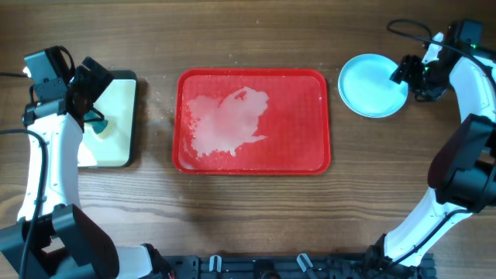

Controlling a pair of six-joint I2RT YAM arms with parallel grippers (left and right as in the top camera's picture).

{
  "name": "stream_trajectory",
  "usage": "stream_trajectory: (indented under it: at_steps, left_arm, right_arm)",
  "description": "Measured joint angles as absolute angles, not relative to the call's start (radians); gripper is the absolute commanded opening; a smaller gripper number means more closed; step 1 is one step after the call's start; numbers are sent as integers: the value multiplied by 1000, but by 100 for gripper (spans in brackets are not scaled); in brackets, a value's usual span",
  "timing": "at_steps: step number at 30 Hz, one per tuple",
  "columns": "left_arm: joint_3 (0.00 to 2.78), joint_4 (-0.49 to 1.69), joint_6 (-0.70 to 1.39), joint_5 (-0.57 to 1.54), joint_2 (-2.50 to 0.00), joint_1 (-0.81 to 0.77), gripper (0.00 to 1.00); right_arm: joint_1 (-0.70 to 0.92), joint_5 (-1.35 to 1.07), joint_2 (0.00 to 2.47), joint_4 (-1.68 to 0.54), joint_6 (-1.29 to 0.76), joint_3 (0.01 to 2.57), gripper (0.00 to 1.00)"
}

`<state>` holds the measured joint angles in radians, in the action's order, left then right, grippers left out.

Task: Clean dirty plates on tray and stack at the side

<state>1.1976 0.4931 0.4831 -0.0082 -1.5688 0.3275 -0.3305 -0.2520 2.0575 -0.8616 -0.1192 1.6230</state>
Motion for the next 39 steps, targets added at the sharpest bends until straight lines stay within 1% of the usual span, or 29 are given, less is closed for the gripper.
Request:
stream_trajectory:
  at_steps: [4, 6, 8, 10, 12, 15, 18, 19, 20, 21, 23, 25, 27, 36, 39]
  left_arm:
    - [1198, 493, 483, -8, -1569, 327, 100]
    - [1198, 493, 483, -9, -1569, 327, 100]
    - [1198, 493, 483, -8, -1569, 327, 100]
    - [1198, 493, 483, -8, -1569, 327, 100]
    - [1198, 493, 483, -9, -1569, 327, 100]
    - [1198, 494, 483, -8, -1569, 327, 100]
    - [1198, 493, 483, -8, -1569, 327, 100]
    - [1198, 493, 483, -8, -1569, 327, 100]
    - [1198, 493, 483, -8, -1569, 327, 100]
    - [1198, 493, 483, -8, -1569, 327, 100]
    - [1198, 493, 483, -8, -1569, 327, 100]
    - [1198, 493, 483, -8, -1569, 327, 100]
    - [1198, 493, 483, -8, -1569, 327, 100]
    - [1198, 493, 483, -8, -1569, 327, 100]
    - [1198, 493, 483, -8, -1569, 327, 100]
  right_arm:
    - [-330, -307, 2049, -953, -135, 1623, 64]
    - [-330, -318, 1980, -1006, -142, 1623, 64]
    - [-330, -321, 1856, -1048, -146, 1623, 67]
    - [-330, -326, 1680, -1106, -146, 1623, 67]
    - [-324, -330, 1562, -1180, -145, 1626, 68]
    - [-260, -334, 1446, -1308, -142, 1626, 67]
    - [-133, -336, 1421, -1369, -141, 1626, 67]
    - [-75, -336, 1414, -1374, -141, 1625, 74]
    - [-2, -334, 1404, -1374, -141, 1626, 100]
    - [83, -333, 1389, -1375, -137, 1626, 100]
    - [202, -311, 1361, -1389, -134, 1626, 100]
    - [253, -302, 1353, -1391, -134, 1626, 100]
    - [274, -295, 1354, -1391, -134, 1626, 100]
    - [274, -283, 1354, -1392, -134, 1626, 100]
    - [274, -280, 1354, -1348, -134, 1626, 100]
